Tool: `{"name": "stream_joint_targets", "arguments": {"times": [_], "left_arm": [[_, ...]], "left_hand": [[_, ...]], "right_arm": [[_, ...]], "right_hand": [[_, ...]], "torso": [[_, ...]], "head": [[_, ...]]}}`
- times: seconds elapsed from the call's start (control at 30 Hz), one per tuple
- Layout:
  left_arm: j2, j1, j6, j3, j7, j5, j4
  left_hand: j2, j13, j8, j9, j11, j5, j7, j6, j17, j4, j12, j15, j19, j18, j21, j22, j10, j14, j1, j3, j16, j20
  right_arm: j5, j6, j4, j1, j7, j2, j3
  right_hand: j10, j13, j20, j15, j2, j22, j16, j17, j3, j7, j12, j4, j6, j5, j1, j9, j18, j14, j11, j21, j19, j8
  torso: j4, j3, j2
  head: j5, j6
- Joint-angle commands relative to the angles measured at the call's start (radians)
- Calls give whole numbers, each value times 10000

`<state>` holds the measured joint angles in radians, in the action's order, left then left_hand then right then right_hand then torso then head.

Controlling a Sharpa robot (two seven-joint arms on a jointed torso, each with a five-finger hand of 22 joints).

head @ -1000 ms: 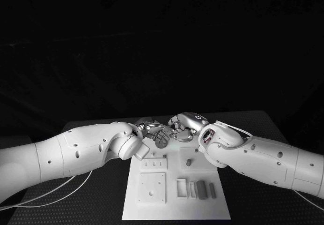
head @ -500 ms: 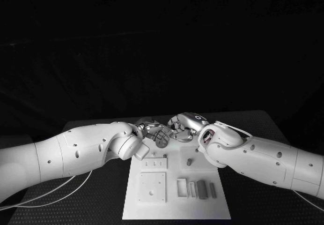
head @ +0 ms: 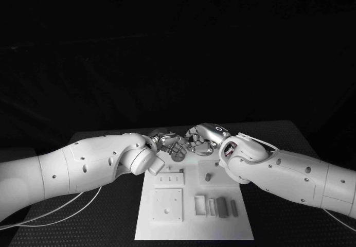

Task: Assemble the parts on the task board

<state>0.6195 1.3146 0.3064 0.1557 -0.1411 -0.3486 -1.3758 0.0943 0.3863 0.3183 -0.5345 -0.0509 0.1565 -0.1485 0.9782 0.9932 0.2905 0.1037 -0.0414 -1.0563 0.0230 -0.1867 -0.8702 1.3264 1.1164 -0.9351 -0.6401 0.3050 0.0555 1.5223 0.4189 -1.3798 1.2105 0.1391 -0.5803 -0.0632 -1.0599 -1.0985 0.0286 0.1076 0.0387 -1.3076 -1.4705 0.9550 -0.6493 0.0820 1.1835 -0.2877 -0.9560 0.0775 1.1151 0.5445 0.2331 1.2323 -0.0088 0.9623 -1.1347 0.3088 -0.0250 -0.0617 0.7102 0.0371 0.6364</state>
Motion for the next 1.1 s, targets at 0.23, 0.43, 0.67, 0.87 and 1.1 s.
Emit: {"name": "stream_joint_targets", "arguments": {"times": [0.23,0.43,0.67,0.87,1.1], "left_arm": [[31,53,170,-44,154,29,2],[20,53,137,-44,96,-101,10],[10,52,296,-42,72,-149,47],[54,52,279,-40,52,-157,46],[170,52,78,-28,-102,-468,26]], "left_hand": [[-31,81,90,-137,32,85,387,480,90,6,-5,30,-59,150,-75,-73,101,89,150,-113,-29,54],[-31,89,90,-142,33,70,388,479,99,6,-6,31,-58,150,-76,-81,100,89,153,-120,-32,56],[-31,89,90,-142,33,70,388,479,99,6,-6,31,-58,150,-76,-81,100,89,153,-120,-32,56],[-232,342,366,-367,266,1677,601,869,361,31,348,203,-354,204,-342,-323,510,412,427,-308,357,189],[-248,765,410,-698,298,1705,626,860,571,38,659,242,-190,138,-518,-797,353,224,745,-613,657,271]], "right_arm": [[99,-370,-11,-60,-15,-34,-38],[-140,-331,-25,-61,-89,-52,-39],[-366,-155,32,-61,-122,-100,-40],[-575,16,155,-61,-220,-226,-41],[-796,226,224,-62,-432,-531,-41]], "right_hand": [[-45,15,81,72,-79,-177,-26,-18,-42,149,-67,-23,-711,22,-39,442,287,11,-36,47,-24,168],[-45,16,81,72,-54,-176,-21,-37,-35,150,-69,-25,-712,21,-44,444,287,2,-35,46,-23,166],[-45,16,81,72,-54,-176,-21,-37,-35,150,-69,-25,-712,21,-44,444,287,2,-35,46,-23,166],[321,161,-20,-107,973,-110,235,-416,226,462,-405,262,170,24,-729,236,237,-408,166,-127,197,-338],[708,432,-271,-372,1440,-21,593,-553,-58,664,-787,736,683,17,-699,102,287,-854,457,-491,583,-671]], "torso": [[-5,-2,3],[0,-1,2],[-6,-5,4],[-3,-4,3],[-3,-10,3]], "head": [[-6,4],[6,10],[23,13],[33,22],[108,38]]}}
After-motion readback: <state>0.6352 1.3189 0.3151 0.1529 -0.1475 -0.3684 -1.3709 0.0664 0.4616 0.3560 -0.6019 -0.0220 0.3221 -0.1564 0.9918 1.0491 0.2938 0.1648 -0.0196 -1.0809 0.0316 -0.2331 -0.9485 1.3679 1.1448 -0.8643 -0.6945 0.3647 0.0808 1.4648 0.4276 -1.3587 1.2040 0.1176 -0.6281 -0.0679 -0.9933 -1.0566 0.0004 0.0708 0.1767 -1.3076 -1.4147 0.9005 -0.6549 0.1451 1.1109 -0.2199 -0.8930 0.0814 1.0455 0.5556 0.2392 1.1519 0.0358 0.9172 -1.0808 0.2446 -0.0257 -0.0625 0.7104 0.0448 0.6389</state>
